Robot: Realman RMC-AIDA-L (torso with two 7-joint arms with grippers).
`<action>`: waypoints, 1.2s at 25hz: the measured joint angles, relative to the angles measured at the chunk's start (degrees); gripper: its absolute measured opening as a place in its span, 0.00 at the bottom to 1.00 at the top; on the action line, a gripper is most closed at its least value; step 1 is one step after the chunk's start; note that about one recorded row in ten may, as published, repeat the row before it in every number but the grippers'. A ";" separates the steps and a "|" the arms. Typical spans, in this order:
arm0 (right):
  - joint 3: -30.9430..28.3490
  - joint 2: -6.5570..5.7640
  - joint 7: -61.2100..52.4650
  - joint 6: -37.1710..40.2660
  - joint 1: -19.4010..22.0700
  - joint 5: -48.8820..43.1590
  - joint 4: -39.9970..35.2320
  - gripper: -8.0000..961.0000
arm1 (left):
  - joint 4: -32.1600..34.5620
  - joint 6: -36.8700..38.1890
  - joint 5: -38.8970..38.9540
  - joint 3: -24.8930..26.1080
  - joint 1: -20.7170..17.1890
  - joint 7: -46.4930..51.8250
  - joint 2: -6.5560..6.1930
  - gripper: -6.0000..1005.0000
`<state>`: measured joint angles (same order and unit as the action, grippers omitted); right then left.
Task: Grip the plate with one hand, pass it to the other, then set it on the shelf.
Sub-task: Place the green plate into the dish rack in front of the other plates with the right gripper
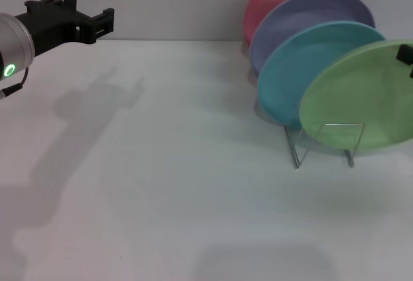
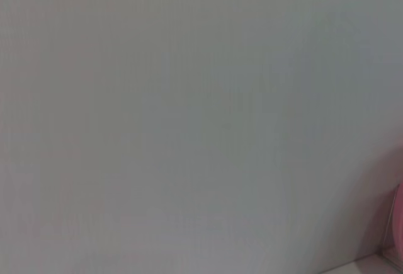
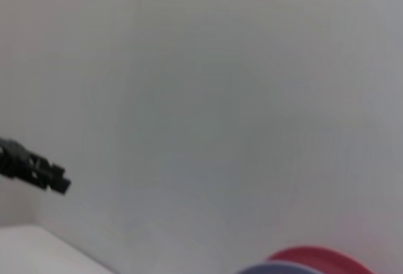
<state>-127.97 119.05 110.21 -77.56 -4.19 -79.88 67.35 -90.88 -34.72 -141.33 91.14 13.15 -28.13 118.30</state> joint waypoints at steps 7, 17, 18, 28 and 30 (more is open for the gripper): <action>-2.63 -0.02 -1.47 -3.68 -0.38 1.27 -0.81 0.52 | 0.38 0.00 0.00 0.00 0.07 -0.11 0.00 0.67; -3.32 -0.18 -2.09 -3.36 -2.62 -1.01 -2.68 0.55 | 0.44 0.00 0.00 0.00 -0.13 -0.14 0.01 0.67; -3.37 -0.20 -2.08 -3.33 -3.00 -1.32 -3.12 0.56 | 0.35 0.00 0.00 0.00 -0.30 -0.13 0.00 0.67; -3.52 -0.33 -1.76 -1.93 -6.78 -6.36 -7.30 0.59 | 0.33 0.00 0.00 0.00 -0.75 0.14 0.00 0.67; -3.55 -0.33 -1.75 -1.80 -7.31 -7.62 -7.67 0.59 | 0.39 0.00 0.00 0.00 -0.75 0.16 0.00 0.67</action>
<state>-131.53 118.72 108.46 -79.36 -11.50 -87.50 59.68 -90.49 -34.71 -141.33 91.14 12.40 -27.98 118.30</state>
